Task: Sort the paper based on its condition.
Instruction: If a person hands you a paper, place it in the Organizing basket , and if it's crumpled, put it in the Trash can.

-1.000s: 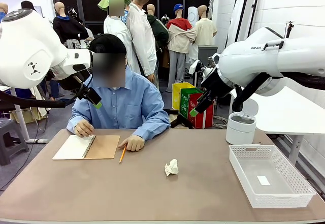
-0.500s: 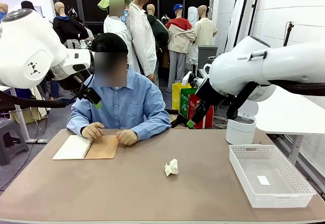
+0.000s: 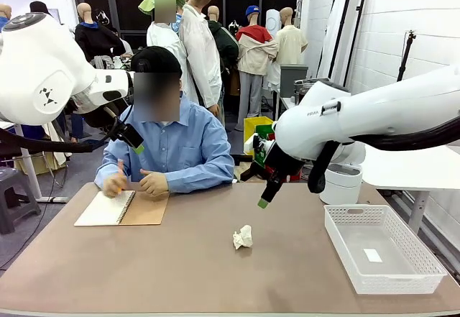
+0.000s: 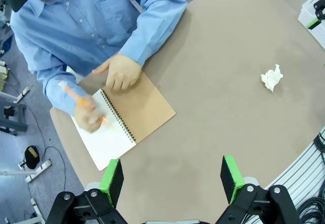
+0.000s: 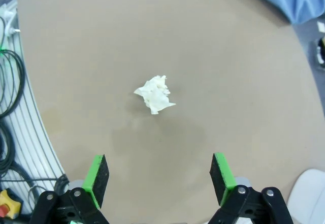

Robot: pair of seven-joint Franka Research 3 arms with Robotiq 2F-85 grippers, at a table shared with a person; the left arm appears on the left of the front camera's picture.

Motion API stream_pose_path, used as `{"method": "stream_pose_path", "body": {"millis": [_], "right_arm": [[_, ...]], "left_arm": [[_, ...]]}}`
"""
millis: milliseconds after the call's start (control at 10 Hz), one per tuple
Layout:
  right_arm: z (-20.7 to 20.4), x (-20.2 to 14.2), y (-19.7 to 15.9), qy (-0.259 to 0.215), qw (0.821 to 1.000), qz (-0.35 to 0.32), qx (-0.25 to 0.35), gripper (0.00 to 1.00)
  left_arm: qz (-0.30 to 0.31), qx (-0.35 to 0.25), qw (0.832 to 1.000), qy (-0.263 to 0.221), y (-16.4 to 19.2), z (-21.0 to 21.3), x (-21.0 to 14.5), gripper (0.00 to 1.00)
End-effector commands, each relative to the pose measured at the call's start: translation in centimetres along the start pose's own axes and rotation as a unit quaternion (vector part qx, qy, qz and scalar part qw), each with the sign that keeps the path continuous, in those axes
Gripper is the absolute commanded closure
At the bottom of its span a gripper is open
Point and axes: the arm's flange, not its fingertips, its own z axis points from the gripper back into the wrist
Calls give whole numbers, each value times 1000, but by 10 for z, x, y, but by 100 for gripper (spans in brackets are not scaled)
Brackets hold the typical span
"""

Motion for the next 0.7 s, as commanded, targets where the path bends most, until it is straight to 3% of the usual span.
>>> {"method": "stream_pose_path", "body": {"millis": [0, 600], "right_arm": [[-13, -5, -1, 17, 999, -15, -24, 0], [-7, -2, -1, 7, 1000, -3, -2, 0]], "left_arm": [[-3, -2, 1000, -2, 1, 1, 0, 0], [-3, -2, 1000, -2, 1, 1, 0, 0]]}}
